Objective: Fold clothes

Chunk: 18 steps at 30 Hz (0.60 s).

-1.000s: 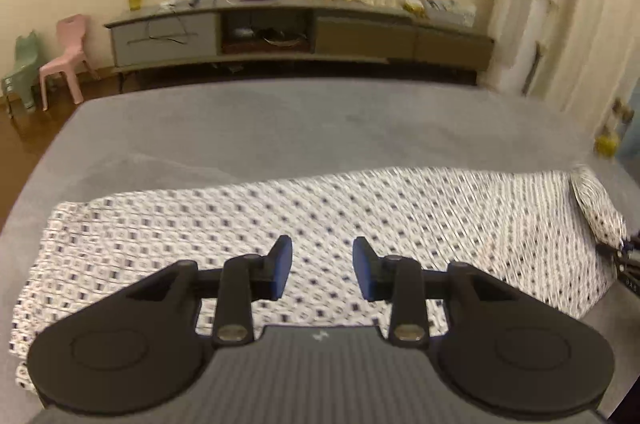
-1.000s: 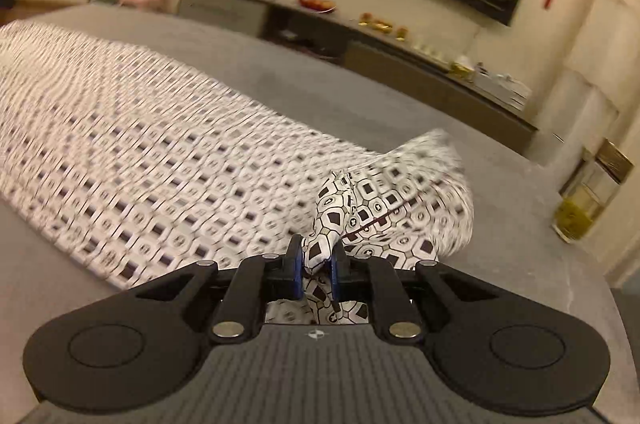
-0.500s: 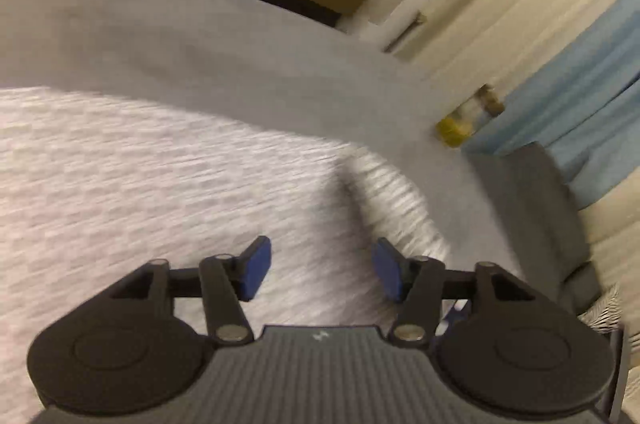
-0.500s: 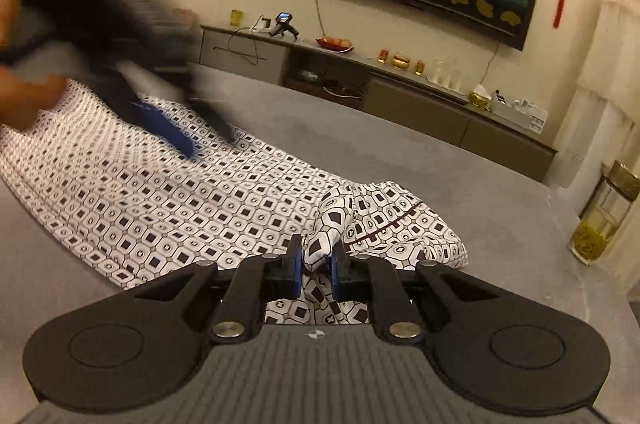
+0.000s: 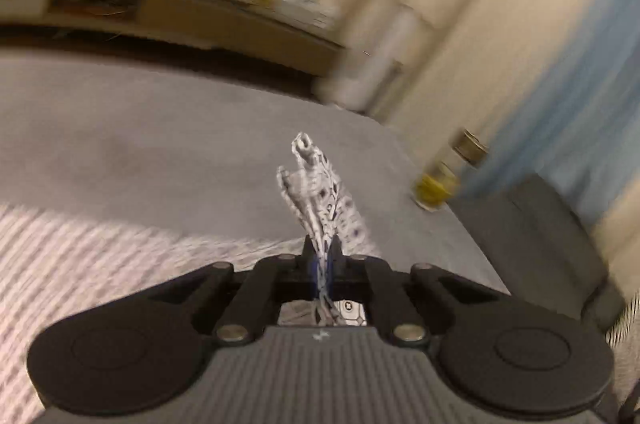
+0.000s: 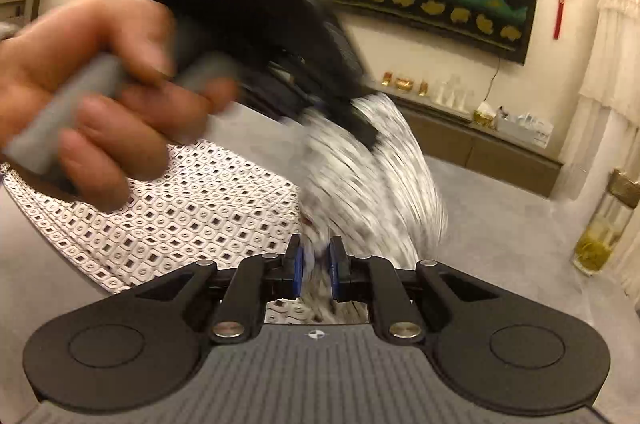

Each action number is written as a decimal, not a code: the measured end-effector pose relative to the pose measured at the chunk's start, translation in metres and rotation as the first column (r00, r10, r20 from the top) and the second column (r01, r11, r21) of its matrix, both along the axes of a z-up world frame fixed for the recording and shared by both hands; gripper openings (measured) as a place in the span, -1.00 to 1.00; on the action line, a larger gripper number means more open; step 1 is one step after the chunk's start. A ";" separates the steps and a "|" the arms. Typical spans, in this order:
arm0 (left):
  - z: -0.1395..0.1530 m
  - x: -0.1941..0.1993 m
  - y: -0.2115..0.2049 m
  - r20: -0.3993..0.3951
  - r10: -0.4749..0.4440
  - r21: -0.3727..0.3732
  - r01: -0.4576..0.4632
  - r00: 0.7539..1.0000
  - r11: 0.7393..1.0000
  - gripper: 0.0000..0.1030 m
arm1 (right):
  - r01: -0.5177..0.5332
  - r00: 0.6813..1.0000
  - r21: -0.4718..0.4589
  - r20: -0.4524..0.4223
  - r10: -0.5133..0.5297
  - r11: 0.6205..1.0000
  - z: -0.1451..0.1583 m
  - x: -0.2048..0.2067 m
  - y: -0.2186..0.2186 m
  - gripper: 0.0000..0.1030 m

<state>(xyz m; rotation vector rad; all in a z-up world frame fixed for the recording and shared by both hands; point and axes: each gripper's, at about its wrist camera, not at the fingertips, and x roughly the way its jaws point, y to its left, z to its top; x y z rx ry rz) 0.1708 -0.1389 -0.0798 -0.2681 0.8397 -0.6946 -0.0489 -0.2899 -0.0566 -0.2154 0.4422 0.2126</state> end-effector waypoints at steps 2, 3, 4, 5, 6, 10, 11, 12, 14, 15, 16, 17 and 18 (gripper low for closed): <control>-0.026 0.007 0.009 -0.065 0.047 0.103 -0.040 0.997 0.994 -0.93 | -0.029 0.996 0.011 -0.084 0.029 1.000 -0.006 0.009 0.009 -0.75; -0.036 0.009 0.013 -0.095 0.062 0.118 -0.050 0.994 0.992 -0.93 | -0.050 0.990 0.008 -0.131 0.051 0.999 -0.010 0.014 0.014 -0.74; -0.044 0.010 0.017 -0.116 0.073 0.129 -0.058 0.991 0.990 -0.93 | -0.074 0.982 0.000 -0.174 0.073 0.997 -0.013 0.017 0.021 -0.74; -0.047 0.009 0.019 -0.121 0.076 0.129 -0.060 0.990 0.990 -0.92 | -0.087 0.977 -0.012 -0.196 0.083 0.996 -0.015 0.018 0.027 -0.64; -0.049 0.007 0.022 -0.123 0.078 0.127 -0.062 0.989 0.990 -0.91 | -0.100 0.972 -0.022 -0.214 0.093 0.995 -0.016 0.017 0.030 -0.37; -0.044 0.000 0.028 -0.097 0.067 0.128 -0.054 0.993 0.990 -0.89 | -0.105 0.968 0.094 -0.217 0.123 0.990 0.001 0.011 0.006 0.03; -0.044 -0.002 0.030 -0.096 0.068 0.128 -0.055 0.993 0.990 -0.89 | -0.097 0.969 0.171 -0.209 0.133 0.981 0.008 0.009 -0.007 0.04; -0.045 -0.003 0.033 -0.102 0.070 0.127 -0.057 0.992 0.990 -0.89 | -0.091 0.969 0.265 -0.200 0.147 0.960 0.015 0.006 -0.021 0.04; -0.046 -0.003 0.032 -0.115 0.075 0.127 -0.060 0.991 0.990 -0.89 | -0.056 0.975 0.432 -0.171 0.142 0.900 0.024 0.006 -0.052 0.13; -0.047 -0.002 0.031 -0.120 0.077 0.127 -0.061 0.990 0.990 -0.89 | -0.006 0.977 0.466 -0.187 0.104 0.885 0.024 0.013 -0.062 0.13; -0.048 -0.002 0.030 -0.126 0.078 0.126 -0.062 0.989 0.990 -0.89 | 0.045 0.977 0.498 -0.204 0.067 0.866 0.024 0.020 -0.073 0.13; -0.048 -0.002 0.030 -0.130 0.084 0.127 -0.067 0.988 0.990 -0.89 | 0.112 0.967 0.489 -0.254 0.018 0.865 0.019 0.029 -0.078 0.12; -0.048 -0.004 0.030 -0.130 0.097 0.130 -0.080 0.987 0.988 -0.89 | 0.177 0.949 0.454 -0.315 -0.029 0.873 0.011 0.039 -0.081 0.02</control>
